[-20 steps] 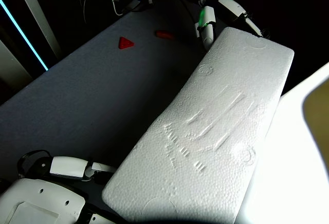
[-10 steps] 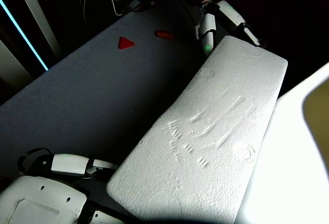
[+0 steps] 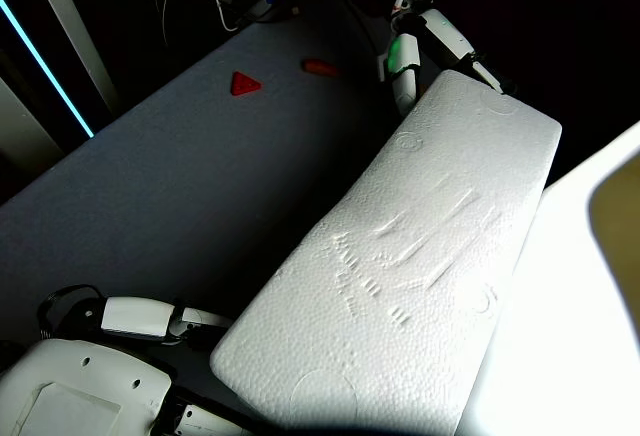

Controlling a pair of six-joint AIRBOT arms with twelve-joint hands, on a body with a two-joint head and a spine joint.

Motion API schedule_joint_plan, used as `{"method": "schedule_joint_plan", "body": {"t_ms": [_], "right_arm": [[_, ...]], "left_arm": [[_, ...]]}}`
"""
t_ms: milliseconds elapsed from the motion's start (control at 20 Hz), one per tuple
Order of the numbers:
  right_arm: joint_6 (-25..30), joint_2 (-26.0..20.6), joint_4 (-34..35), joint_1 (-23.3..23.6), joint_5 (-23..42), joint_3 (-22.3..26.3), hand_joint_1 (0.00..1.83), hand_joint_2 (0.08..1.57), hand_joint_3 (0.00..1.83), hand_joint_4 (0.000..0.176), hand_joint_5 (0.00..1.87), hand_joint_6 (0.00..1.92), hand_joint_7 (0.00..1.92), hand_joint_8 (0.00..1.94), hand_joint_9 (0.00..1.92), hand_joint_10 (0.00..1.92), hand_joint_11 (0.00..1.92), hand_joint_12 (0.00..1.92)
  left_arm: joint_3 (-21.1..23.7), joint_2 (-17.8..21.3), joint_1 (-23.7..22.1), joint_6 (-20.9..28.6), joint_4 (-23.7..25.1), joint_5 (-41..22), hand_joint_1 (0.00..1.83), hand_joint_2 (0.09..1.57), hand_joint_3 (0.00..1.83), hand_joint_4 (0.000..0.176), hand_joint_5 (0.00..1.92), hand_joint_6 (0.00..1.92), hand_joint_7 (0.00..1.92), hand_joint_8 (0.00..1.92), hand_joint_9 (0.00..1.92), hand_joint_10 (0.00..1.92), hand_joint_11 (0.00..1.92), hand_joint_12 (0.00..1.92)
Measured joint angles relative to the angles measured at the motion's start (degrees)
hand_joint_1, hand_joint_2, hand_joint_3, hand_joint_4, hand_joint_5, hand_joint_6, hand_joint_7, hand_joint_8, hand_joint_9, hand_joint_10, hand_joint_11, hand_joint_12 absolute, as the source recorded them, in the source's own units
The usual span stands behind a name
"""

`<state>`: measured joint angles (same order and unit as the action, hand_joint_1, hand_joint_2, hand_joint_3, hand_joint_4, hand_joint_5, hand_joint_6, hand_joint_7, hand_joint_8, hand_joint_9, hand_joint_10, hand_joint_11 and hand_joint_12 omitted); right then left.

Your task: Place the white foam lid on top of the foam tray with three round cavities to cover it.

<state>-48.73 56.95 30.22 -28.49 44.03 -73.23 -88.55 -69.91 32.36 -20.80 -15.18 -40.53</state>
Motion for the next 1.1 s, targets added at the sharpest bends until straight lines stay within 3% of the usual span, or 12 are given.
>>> {"method": "schedule_joint_plan", "body": {"t_ms": [200,250,350,450,550,650,850,950,1050,1100], "right_arm": [[-0.39,-0.04,1.14,-0.39,-0.44,-0.24,0.64,1.27,0.00,0.000,0.00,0.00,0.00,0.00,0.00,0.00,0.00,0.00],[-0.48,-0.09,1.27,-0.70,-0.61,-0.26,0.65,1.24,0.00,0.000,0.00,0.00,0.00,0.00,0.00,0.00,0.00,0.00],[-0.66,-0.09,1.42,-1.07,-0.70,-0.24,0.60,1.21,0.00,0.000,0.00,0.00,0.00,0.00,0.00,0.00,0.00,0.00],[-0.70,-0.20,1.60,-1.51,-0.72,-0.24,0.59,1.21,0.00,0.000,0.00,0.00,0.00,0.00,0.00,0.00,0.00,0.00],[-0.70,-0.20,1.97,-2.12,-0.50,-0.31,0.55,1.22,0.00,0.000,0.00,0.00,0.00,0.00,0.00,0.00,0.01,0.00],[-0.70,-0.20,2.10,-2.23,-0.66,-0.31,0.55,1.22,0.00,0.000,0.00,0.00,0.00,0.00,0.00,0.00,0.00,0.00],[-0.72,-0.20,1.95,-2.40,-0.98,-0.37,0.59,1.21,0.00,0.000,0.00,0.00,0.00,0.00,0.00,0.00,0.00,0.00],[-0.70,-0.20,1.95,-2.40,-1.07,-0.37,0.57,1.24,0.01,0.000,0.00,0.00,0.00,0.00,0.00,0.00,0.00,0.00],[-0.70,-0.20,1.57,-2.32,-1.05,-0.35,0.54,1.25,0.01,0.000,0.00,0.00,0.00,0.00,0.00,0.00,0.00,0.00],[-0.72,-0.20,1.51,-2.03,-1.20,-0.35,0.50,1.26,0.00,0.000,0.00,0.00,0.01,0.01,0.02,0.00,0.00,0.31]], "left_arm": [[-0.26,-0.66,-0.44,0.72,0.74,0.20,0.49,1.05,0.00,0.039,0.00,0.00,0.00,0.00,0.00,0.00,0.00,0.33],[-0.26,-0.66,-0.55,0.74,0.94,0.35,0.49,1.05,0.00,0.031,0.01,0.00,0.00,0.00,0.00,0.00,0.00,0.33],[-0.83,-0.72,-0.72,0.74,1.77,0.70,0.49,1.06,0.00,0.019,0.00,0.00,0.00,0.00,0.00,0.00,0.00,0.49],[-0.85,-0.92,-0.70,0.76,1.51,0.74,0.49,1.05,0.00,0.032,0.00,0.00,0.00,0.00,0.00,0.00,0.00,0.70],[-0.96,-0.94,-0.63,0.76,1.64,0.81,0.48,1.05,0.00,0.024,0.00,0.00,0.00,0.00,0.00,0.00,0.00,0.78],[-0.96,-0.94,-0.35,0.72,1.38,0.79,0.48,1.04,0.00,0.030,0.00,0.00,0.00,0.00,0.00,0.00,0.00,0.85],[-0.94,-0.94,0.07,0.70,0.92,0.50,0.48,1.05,0.00,0.032,0.00,0.00,0.00,0.00,0.00,0.00,0.00,0.63],[-0.94,-0.94,0.09,0.70,0.76,0.50,0.47,1.05,0.00,0.041,0.00,0.00,0.00,0.00,0.00,0.00,0.00,0.53],[-0.87,-0.94,0.28,0.70,0.61,0.22,0.46,1.04,0.00,0.050,0.00,0.00,0.00,0.00,0.00,0.00,0.00,0.30],[-0.83,-0.94,0.33,0.70,0.42,0.15,0.47,1.05,0.00,0.050,0.00,0.00,0.00,0.00,0.00,0.00,0.00,0.20]]}}
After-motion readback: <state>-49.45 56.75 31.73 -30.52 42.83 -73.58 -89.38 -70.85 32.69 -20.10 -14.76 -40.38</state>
